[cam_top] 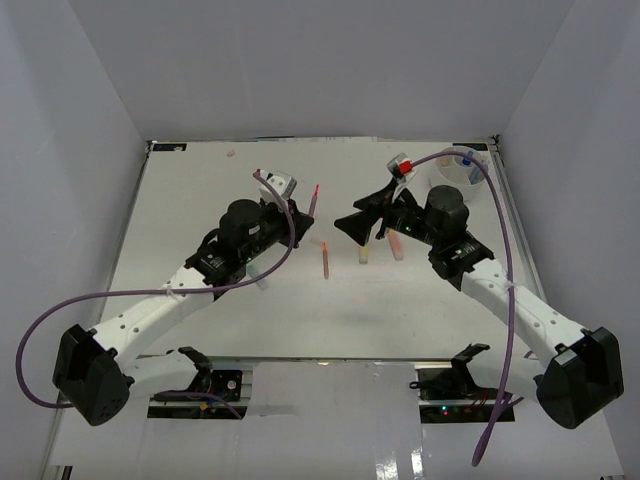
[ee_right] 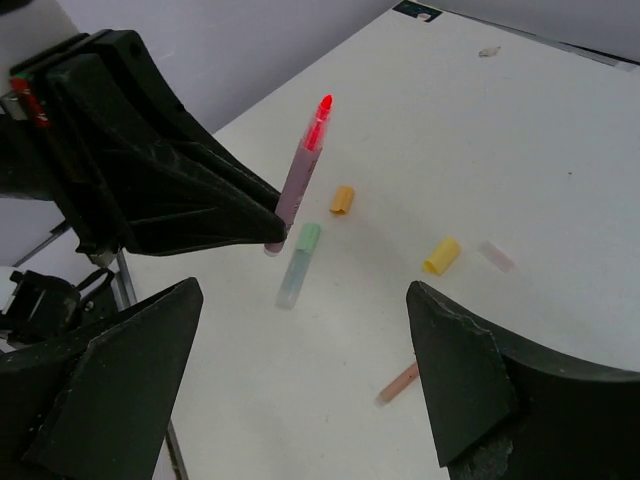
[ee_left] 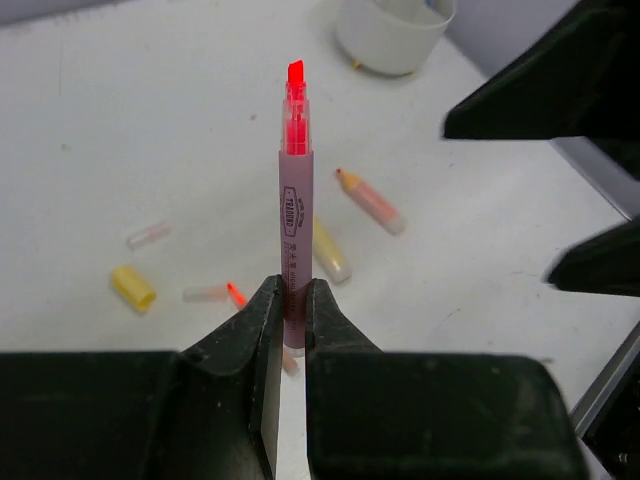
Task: Sort the stationery into containers
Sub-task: Pick up the pen from the center of the board.
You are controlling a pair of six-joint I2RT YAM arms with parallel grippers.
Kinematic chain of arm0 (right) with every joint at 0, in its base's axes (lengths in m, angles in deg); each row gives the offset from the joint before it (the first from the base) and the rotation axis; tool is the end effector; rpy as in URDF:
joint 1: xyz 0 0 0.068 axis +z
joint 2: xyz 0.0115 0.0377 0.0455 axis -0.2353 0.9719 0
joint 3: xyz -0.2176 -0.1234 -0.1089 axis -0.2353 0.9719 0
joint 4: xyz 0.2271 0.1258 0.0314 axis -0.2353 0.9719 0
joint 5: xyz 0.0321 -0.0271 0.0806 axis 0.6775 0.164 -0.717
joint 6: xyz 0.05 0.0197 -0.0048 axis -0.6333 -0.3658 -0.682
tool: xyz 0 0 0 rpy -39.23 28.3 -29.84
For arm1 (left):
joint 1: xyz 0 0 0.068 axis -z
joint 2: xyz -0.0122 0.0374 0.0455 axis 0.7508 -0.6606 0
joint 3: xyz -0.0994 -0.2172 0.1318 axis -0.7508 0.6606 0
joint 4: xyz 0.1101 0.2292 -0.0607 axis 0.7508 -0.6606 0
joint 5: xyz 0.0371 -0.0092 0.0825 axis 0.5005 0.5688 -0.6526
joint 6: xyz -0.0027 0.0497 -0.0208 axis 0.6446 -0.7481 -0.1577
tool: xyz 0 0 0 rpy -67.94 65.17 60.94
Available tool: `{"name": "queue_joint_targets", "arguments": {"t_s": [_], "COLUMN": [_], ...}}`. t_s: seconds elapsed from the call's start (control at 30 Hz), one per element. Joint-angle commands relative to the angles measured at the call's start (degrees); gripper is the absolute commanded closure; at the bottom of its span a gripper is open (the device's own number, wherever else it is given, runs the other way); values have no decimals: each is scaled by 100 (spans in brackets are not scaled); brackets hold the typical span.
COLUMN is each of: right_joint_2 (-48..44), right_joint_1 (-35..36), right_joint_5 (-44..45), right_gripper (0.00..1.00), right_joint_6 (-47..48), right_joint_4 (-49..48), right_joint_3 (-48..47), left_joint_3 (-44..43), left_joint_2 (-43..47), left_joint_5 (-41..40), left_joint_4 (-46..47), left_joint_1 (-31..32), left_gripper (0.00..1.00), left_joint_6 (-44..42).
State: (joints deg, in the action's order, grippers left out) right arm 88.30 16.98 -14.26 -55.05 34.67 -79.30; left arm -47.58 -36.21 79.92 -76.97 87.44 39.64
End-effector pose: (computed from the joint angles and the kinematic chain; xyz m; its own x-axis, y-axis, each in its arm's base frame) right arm 0.2176 0.1471 0.3434 -0.2345 0.1630 -0.9584 -0.8029 0.5233 0.2854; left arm 0.2100 -0.1705 0.3129 -0.3726 -0.0156 -0.9279 0.5775 0.7788 -0.2450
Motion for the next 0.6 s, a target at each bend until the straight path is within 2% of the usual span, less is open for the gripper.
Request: {"name": "queue_joint_targets", "arguments": {"t_s": [0.0,0.13,0.37,0.57], "right_joint_2": [241,548,742,971], "right_joint_1": [201,412,623,720], "right_joint_5": [77,-19,7,-19], "right_gripper": [11,16,21,29], "right_joint_6": [-304,-418,-489,-427], "right_joint_4": [-320,-372,-443,-399], "right_joint_3": [-476,-740,-1083,-1233], "left_joint_3": [150,475,730,713], "left_joint_2": [306,596,720,755], "left_joint_5": [860,1283,1792,1828], "left_joint_4": [782,1169,1328,1320], "left_joint_1": [-3,6,6,-3], "left_gripper": [100,100,100,100], "left_joint_6": [-692,-745,-842,-886]}}
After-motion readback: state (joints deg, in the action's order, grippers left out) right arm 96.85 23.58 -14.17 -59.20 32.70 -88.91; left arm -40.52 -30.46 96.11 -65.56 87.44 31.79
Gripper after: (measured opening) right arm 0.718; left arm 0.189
